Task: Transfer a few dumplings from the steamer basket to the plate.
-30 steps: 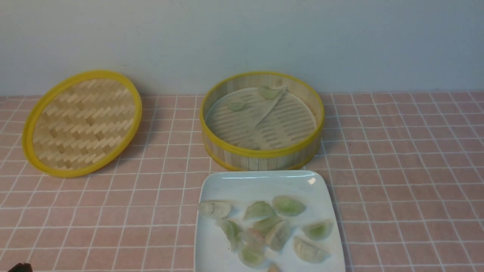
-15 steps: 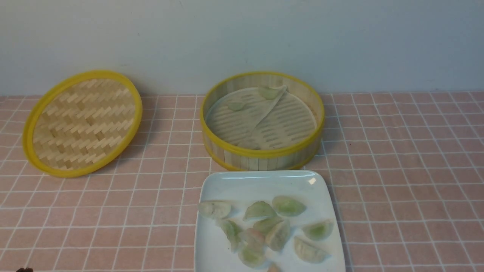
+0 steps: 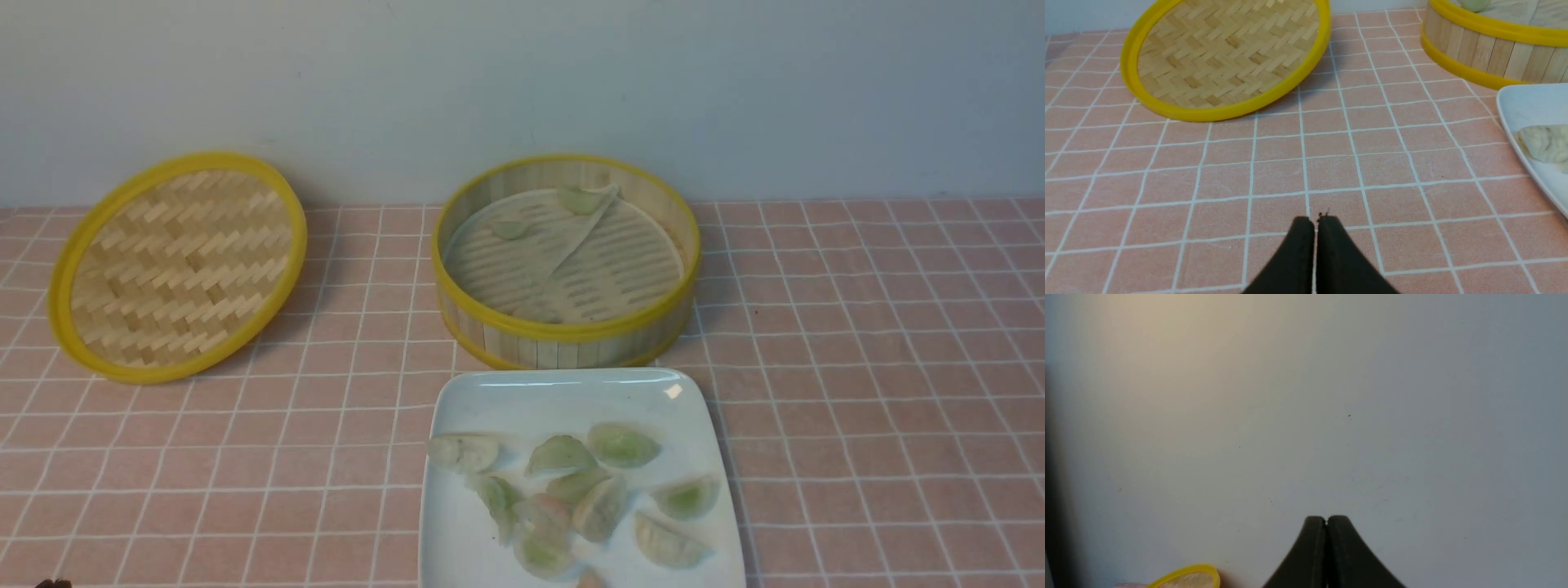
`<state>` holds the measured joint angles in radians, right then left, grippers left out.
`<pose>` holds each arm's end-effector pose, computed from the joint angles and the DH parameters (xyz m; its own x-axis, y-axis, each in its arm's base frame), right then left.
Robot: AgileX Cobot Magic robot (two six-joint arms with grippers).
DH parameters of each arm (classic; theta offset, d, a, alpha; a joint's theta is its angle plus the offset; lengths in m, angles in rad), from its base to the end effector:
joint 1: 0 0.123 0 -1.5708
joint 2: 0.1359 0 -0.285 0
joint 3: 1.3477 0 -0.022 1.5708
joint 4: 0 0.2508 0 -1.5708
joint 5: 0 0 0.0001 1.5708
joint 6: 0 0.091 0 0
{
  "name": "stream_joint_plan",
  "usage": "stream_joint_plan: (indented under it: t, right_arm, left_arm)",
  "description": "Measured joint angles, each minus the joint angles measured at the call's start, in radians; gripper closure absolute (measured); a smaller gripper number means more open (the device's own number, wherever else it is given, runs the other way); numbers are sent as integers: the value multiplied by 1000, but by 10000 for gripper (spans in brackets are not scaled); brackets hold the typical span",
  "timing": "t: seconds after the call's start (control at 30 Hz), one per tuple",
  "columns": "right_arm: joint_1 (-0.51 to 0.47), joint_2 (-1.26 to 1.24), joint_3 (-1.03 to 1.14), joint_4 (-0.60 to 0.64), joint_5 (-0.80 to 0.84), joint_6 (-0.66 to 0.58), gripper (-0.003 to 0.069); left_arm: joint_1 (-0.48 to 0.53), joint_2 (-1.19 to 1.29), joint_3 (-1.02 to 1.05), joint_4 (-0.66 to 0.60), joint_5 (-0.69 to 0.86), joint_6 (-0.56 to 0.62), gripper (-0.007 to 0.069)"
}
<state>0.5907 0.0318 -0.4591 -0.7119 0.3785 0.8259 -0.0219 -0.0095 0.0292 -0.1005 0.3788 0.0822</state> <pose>0.0228 -0.0113 0.3325 0.1293 0.2614 -0.9565 -0.3684 0.9083 0.1984 0.0525 -0.0045 0.1700 -0.3052 -0.0045 -0.9523 0.0538 0.9983 -0.0220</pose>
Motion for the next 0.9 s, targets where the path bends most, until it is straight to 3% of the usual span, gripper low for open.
stream_joint_plan:
  t: [0.13, 0.3, 0.4, 0.57, 0.77, 0.9]
  right_arm:
    - [0, 0, 0, 164, 1, -151, 673]
    - [0, 0, 0, 476, -9, -505, 673]
    - [0, 0, 0, 563, -26, -614, 673]
    - [-23, -2, 8, 586, -35, -657, 673]
    - [-355, -3, 150, 585, -42, -656, 673]
    - [-505, -8, 295, 579, -40, -656, 673]
  left_arm:
    - [0, 0, 0, 0, -1, 0, 631]
    - [0, 0, 0, 0, 0, 0, 631]
    - [0, 0, 0, 0, 0, 0, 631]
    - [0, 0, 0, 0, 0, 0, 631]
    - [0, 0, 0, 0, 0, 0, 631]
    - [0, 0, 0, 0, 0, 0, 631]
